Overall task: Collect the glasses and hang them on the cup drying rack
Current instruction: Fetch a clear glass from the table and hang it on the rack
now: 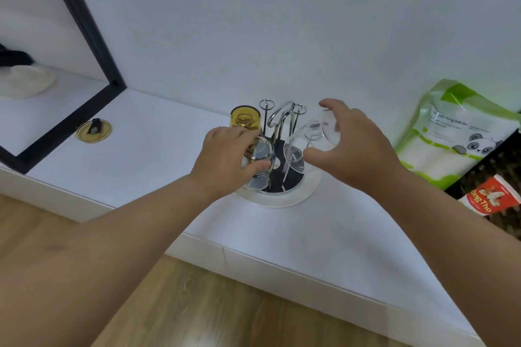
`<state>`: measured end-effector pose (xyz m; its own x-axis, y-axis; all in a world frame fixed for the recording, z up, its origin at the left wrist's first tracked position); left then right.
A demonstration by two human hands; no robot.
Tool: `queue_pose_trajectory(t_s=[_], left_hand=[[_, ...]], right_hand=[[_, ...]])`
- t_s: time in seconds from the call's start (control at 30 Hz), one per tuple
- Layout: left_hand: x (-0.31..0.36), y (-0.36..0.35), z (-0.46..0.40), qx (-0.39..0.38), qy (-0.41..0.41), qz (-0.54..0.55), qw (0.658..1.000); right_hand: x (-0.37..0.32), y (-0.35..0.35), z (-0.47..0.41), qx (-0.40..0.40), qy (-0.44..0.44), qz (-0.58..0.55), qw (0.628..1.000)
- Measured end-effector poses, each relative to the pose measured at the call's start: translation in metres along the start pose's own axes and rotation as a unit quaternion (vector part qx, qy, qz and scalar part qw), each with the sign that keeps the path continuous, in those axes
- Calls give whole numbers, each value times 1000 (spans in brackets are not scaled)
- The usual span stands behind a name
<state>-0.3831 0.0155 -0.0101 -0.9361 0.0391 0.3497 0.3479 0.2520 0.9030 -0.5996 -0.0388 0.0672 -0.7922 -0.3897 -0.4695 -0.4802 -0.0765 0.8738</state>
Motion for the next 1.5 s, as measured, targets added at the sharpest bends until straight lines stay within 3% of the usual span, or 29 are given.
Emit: queue_pose_trajectory(t_s=[0.33,0.53,1.2,1.5], left_hand=[[-17,2,5,-1,67,109,992],[-20,1,5,5,73,119,990],[-24,0,6,32,71,133,988],[-21,0,8,35,79,138,987]], right_hand=[[-22,-34,-14,-44,51,99,993],[-28,-58,-14,-80,61,127,987],[-13,-98,-12,-53,75,190,977],[-9,-99,-17,-84,71,198,974]])
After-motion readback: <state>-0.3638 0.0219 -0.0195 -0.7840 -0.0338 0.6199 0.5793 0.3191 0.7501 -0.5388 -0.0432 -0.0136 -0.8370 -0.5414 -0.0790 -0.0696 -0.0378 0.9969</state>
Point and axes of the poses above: each hand's wrist, its own z-axis away from the middle knuckle, its own y-axis out of the back of the hand, x = y × z, the point moved 6 cm from there along -z, towards the middle knuckle
